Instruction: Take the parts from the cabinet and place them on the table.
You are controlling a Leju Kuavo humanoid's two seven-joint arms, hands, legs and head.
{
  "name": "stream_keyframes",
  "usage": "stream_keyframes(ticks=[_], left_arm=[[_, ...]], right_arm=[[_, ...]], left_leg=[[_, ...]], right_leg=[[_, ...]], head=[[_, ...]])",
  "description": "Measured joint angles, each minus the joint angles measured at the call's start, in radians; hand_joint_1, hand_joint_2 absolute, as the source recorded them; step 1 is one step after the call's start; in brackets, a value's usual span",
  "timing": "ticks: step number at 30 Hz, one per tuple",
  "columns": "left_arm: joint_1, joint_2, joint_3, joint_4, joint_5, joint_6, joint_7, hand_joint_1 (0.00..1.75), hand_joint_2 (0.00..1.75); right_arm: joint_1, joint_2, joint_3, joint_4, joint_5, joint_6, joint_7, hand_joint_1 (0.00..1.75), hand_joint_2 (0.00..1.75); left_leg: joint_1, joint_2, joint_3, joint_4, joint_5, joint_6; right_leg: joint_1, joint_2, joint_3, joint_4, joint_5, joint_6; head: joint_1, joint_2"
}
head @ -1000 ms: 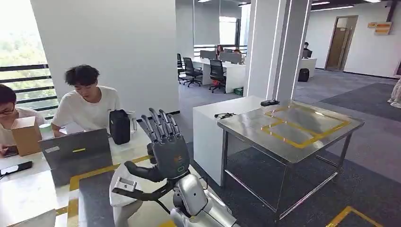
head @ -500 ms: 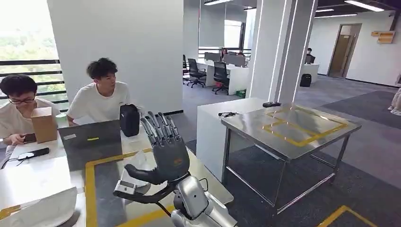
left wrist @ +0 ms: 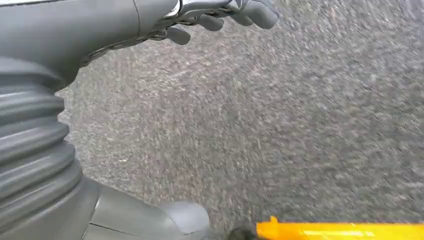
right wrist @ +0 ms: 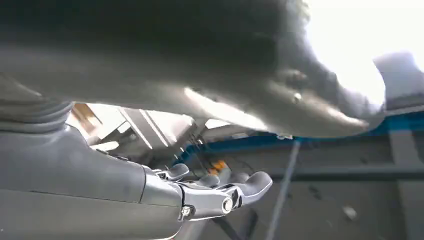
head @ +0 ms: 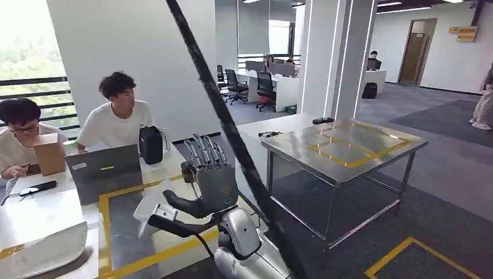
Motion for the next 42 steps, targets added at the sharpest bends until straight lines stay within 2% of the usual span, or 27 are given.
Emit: stream_keyframes(ticks=[1,3,5,7,8,11,12,13,15,16,18,20,21,22,23,24,25,26,27,28,30,32,34,36,37,38,42], left_arm=[[0.000,0.001,0.001,0.000,0.001,0.000,0.000,0.00,1.75],[0.000,0.001,0.003,0.000,0.003,0.000,0.000,0.00,1.75],[0.000,0.001,0.005,0.000,0.005,0.000,0.002,0.00,1.75],[-0.002,0.000,0.006,0.000,0.006,0.000,0.002,0.00,1.75],[-0.002,0.000,0.006,0.000,0.006,0.000,0.002,0.00,1.75],[0.000,-0.003,0.007,0.000,0.006,0.000,0.002,0.00,1.75],[-0.001,-0.005,0.008,0.000,0.006,0.000,0.002,0.00,1.75],[-0.001,-0.005,0.008,0.000,0.006,0.000,0.003,0.00,1.75],[-0.001,-0.005,0.015,0.000,0.008,0.004,0.003,0.00,1.75],[-0.001,-0.005,0.016,0.000,0.009,0.006,0.003,0.00,1.75],[0.000,-0.005,0.018,0.000,0.010,0.011,0.005,0.00,1.75],[0.000,-0.007,0.023,0.000,0.010,0.012,0.010,0.00,1.75],[0.000,-0.009,0.024,0.000,0.010,0.012,0.014,0.00,1.75],[0.000,-0.013,0.024,0.000,0.010,0.012,0.017,0.00,1.75],[0.000,-0.013,0.024,0.000,0.010,0.013,0.018,0.00,1.75],[-0.001,-0.013,0.024,0.000,0.010,0.013,0.018,0.00,1.75],[-0.001,-0.013,0.024,0.000,0.010,0.013,0.018,0.00,1.75],[-0.001,-0.014,0.025,0.000,0.010,0.014,0.016,0.00,1.75],[0.000,-0.014,0.026,0.000,0.010,0.015,0.013,0.00,1.75],[0.001,-0.015,0.026,0.000,0.010,0.015,0.010,0.00,1.75],[0.000,-0.015,0.026,0.000,0.008,0.015,0.004,0.00,1.75],[-0.001,-0.012,0.026,-0.001,0.006,0.015,0.000,0.00,1.75],[-0.001,-0.011,0.026,-0.001,0.005,0.013,0.000,0.00,1.75],[-0.003,-0.010,0.026,-0.001,0.005,0.012,0.000,0.00,1.75],[-0.006,-0.010,0.026,-0.002,0.005,0.011,0.000,0.00,0.00],[-0.007,-0.009,0.026,-0.002,0.005,0.008,-0.001,0.00,0.00],[-0.006,-0.009,0.027,-0.002,-0.001,-0.032,-0.022,0.00,0.00]], right_arm=[[0.000,0.000,-0.006,0.005,-0.020,0.019,0.003,0.00,0.00],[0.000,0.001,-0.025,0.012,-0.069,0.065,0.016,0.00,0.00],[0.000,0.002,-0.058,0.015,-0.145,0.107,0.026,0.00,0.00],[-0.005,0.002,-0.087,0.015,-0.167,0.119,0.026,0.00,0.00],[-0.006,0.003,-0.099,0.015,-0.171,0.121,0.025,0.00,0.00],[-0.009,0.004,-0.116,0.018,-0.175,0.128,0.025,0.00,0.00],[-0.010,0.003,-0.121,0.020,-0.179,0.129,0.025,0.00,0.00],[-0.011,0.003,-0.127,0.021,-0.193,0.136,0.026,0.00,0.00],[-0.011,0.005,-0.154,0.022,-0.260,0.157,0.027,0.00,0.00],[-0.009,0.006,-0.173,0.023,-0.298,0.164,0.027,0.00,0.00],[-0.004,0.008,-0.225,0.025,-0.381,0.167,0.040,0.00,0.00],[-0.002,0.014,-0.271,0.025,-0.449,0.182,0.045,0.00,0.00],[-0.002,0.017,-0.297,0.024,-0.493,0.205,0.048,0.00,0.00],[-0.002,0.021,-0.314,0.022,-0.523,0.218,0.050,0.00,0.00],[0.002,0.024,-0.334,0.018,-0.551,0.233,0.050,0.00,0.00],[0.004,0.028,-0.353,0.017,-0.573,0.243,0.047,0.00,0.00],[0.003,0.027,-0.364,0.017,-0.586,0.243,0.044,0.00,1.75],[0.006,0.028,-0.372,0.017,-0.597,0.242,0.042,0.00,1.75],[0.008,0.031,-0.374,0.016,-0.606,0.239,0.042,0.00,1.75],[0.009,0.032,-0.375,0.016,-0.612,0.238,0.042,0.00,1.75],[0.011,0.036,-0.382,0.012,-0.619,0.230,0.043,0.00,1.75],[0.022,0.036,-0.386,0.012,-0.625,0.226,0.044,0.00,1.75],[0.035,0.036,-0.387,0.011,-0.628,0.221,0.041,0.00,1.75],[0.040,0.036,-0.388,0.007,-0.630,0.218,0.035,0.00,1.75],[0.040,0.036,-0.388,0.002,-0.630,0.215,0.034,0.00,1.75],[0.040,0.035,-0.388,-0.003,-0.625,0.202,0.033,0.00,1.75],[0.044,0.036,-0.388,-0.007,-0.610,0.175,0.034,0.00,1.75]], left_leg=[[0.000,0.000,-0.011,0.063,-0.023,-0.004],[0.001,0.001,0.012,0.094,0.018,-0.008],[0.001,0.001,0.106,-0.018,0.082,-0.009],[-0.005,0.000,0.221,-0.176,0.022,-0.009],[-0.008,-0.006,0.210,-0.174,0.024,0.013],[-0.009,-0.005,0.187,-0.179,0.042,0.041],[-0.005,0.002,0.184,-0.182,0.055,0.050],[-0.004,0.001,0.173,-0.182,0.066,0.056],[-0.004,0.002,0.138,-0.182,0.093,0.059],[-0.004,0.002,0.121,-0.181,0.106,0.061],[-0.006,0.001,0.089,-0.180,0.130,0.060],[-0.009,0.000,0.062,-0.180,0.152,0.058],[-0.011,-0.001,0.053,-0.180,0.163,0.055],[-0.009,0.001,0.048,-0.181,0.172,0.052],[-0.011,0.001,0.046,-0.185,0.180,0.045],[-0.006,0.003,0.051,-0.193,0.191,0.036],[-0.003,0.004,0.050,-0.198,0.201,0.030],[-0.005,0.003,0.051,-0.207,0.210,0.024],[-0.005,0.002,0.043,-0.206,0.207,0.018],[-0.006,0.001,0.034,-0.186,0.170,0.014],[-0.005,0.001,-0.007,-0.051,0.057,0.007],[-0.006,0.001,-0.037,0.089,-0.001,-0.002],[-0.005,0.001,0.004,0.076,0.040,-0.005],[-0.005,0.002,0.119,-0.081,0.094,-0.005],[-0.005,0.002,0.163,-0.164,0.057,-0.002],[-0.013,-0.002,0.186,-0.188,0.052,0.007],[-0.008,-0.003,0.170,-0.193,0.068,0.045]], right_leg=[[0.000,-0.001,-0.016,0.001,0.012,0.001],[-0.001,-0.003,-0.050,0.006,0.034,0.005],[-0.006,-0.004,-0.085,0.019,0.052,0.014],[-0.002,-0.005,-0.110,0.038,0.064,0.028],[-0.002,-0.006,-0.110,0.041,0.072,0.033],[-0.005,-0.005,-0.115,0.033,0.100,0.051],[-0.009,-0.001,-0.124,0.043,0.080,0.056],[-0.008,0.001,-0.140,0.079,0.026,0.062],[-0.011,0.002,-0.188,0.237,-0.098,0.072],[-0.012,0.002,-0.202,0.307,-0.129,0.074],[-0.012,0.002,-0.185,0.352,-0.106,0.070],[-0.006,0.004,-0.090,0.245,-0.043,0.054],[0.000,0.005,-0.016,0.148,-0.035,0.039],[0.003,0.004,0.032,0.060,-0.086,0.022],[0.006,0.002,0.056,0.023,-0.094,0.027],[0.012,0.005,0.047,0.027,-0.077,0.026],[0.014,0.006,0.046,0.022,-0.075,0.021],[0.014,0.006,0.044,0.017,-0.065,0.016],[-0.002,0.001,0.044,0.000,-0.045,0.010],[0.000,-0.001,0.037,-0.006,-0.033,0.005],[0.000,-0.001,0.013,-0.005,-0.013,-0.004],[0.001,-0.002,-0.014,-0.002,0.006,-0.002],[-0.001,-0.003,-0.040,0.005,0.022,0.002],[-0.006,-0.002,-0.067,0.021,0.032,0.011],[-0.006,-0.003,-0.080,0.031,0.036,0.016],[-0.003,-0.003,-0.090,0.037,0.040,0.022],[-0.004,-0.003,-0.095,0.035,0.056,0.044]], head=[[0.000,0.000],[-0.002,0.000],[-0.001,0.000],[-0.001,0.000],[0.002,0.000],[0.003,0.000],[0.000,0.000],[0.005,0.000],[0.005,0.000],[0.006,0.000],[0.007,0.000],[0.009,0.000],[0.010,0.000],[0.009,0.000],[0.008,0.000],[0.008,0.000],[0.010,0.000],[0.008,0.000],[0.008,0.000],[0.007,0.000],[0.001,0.000],[0.000,0.000],[0.000,0.000],[0.000,0.000],[-0.001,0.000],[-0.002,0.000],[0.002,0.000]])
